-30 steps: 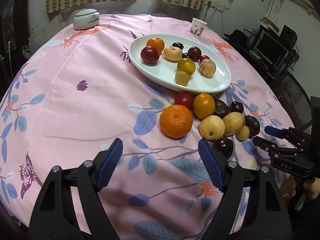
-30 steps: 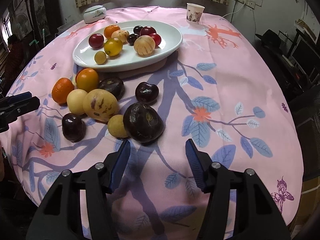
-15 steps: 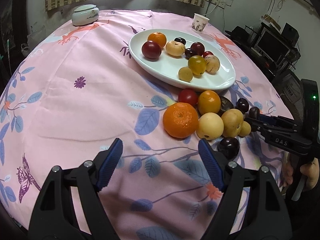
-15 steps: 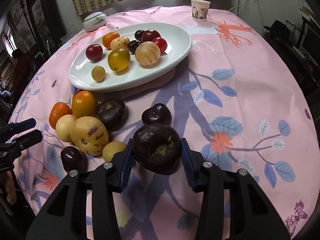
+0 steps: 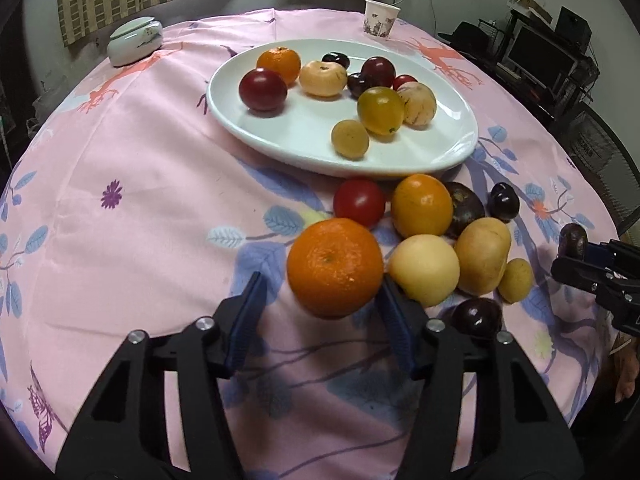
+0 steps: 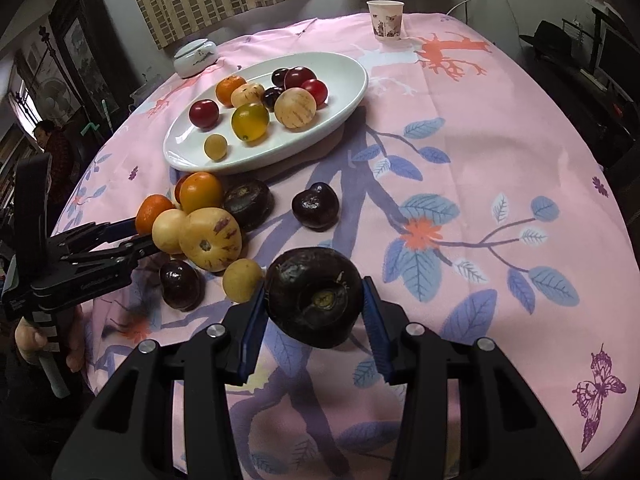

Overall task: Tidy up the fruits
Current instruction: 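Grasp an orange with the left tool while the right tool grasps a dark purple fruit, then carry the orange and dark purple fruit onto the plate and release both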

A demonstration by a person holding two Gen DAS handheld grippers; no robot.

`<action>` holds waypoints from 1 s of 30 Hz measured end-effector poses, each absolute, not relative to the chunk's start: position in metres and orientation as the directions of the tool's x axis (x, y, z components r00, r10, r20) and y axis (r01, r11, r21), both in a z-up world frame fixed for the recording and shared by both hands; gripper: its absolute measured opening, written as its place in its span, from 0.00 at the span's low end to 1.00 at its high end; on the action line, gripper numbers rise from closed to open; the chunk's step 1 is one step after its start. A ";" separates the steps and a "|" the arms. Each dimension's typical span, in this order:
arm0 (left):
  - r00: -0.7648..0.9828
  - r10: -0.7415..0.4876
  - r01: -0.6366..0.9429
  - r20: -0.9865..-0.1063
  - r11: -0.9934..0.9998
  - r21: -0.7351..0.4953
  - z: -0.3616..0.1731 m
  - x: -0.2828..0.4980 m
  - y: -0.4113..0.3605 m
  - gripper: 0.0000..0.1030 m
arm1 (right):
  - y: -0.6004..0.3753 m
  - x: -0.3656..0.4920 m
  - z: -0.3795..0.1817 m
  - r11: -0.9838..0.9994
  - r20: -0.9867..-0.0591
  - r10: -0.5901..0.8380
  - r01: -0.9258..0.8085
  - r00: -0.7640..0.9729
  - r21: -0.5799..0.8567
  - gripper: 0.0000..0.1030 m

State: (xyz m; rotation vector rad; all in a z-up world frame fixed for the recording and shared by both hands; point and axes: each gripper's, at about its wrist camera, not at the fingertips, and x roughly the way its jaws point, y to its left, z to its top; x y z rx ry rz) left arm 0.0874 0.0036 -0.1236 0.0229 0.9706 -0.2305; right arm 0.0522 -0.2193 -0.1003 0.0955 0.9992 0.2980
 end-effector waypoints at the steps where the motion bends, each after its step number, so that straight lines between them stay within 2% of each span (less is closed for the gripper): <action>1: 0.540 -0.195 0.212 -0.819 0.973 -0.092 -0.123 0.089 0.002 0.43 | -0.219 0.053 -0.101 0.955 -0.815 0.292 -0.203 0.500 0.217 0.44; 6: 0.535 -0.249 0.205 -0.807 0.965 -0.161 -0.117 0.084 0.008 0.41 | -0.212 0.051 -0.101 0.949 -0.816 0.310 -0.216 0.489 0.231 0.44; 18: 0.593 -0.289 0.223 -0.752 0.956 -0.192 -0.081 0.047 0.016 0.41 | -0.180 0.044 -0.081 0.928 -0.790 0.352 -0.298 0.502 0.224 0.44; 26: 0.606 -0.280 0.229 -0.744 0.958 -0.174 -0.064 0.055 0.017 0.41 | -0.173 0.055 -0.070 0.923 -0.783 0.356 -0.322 0.510 0.210 0.44; 30: 0.619 -0.228 0.202 -0.751 0.971 -0.128 -0.049 0.083 0.016 0.41 | -0.170 0.079 -0.059 0.916 -0.779 0.364 -0.346 0.510 0.202 0.44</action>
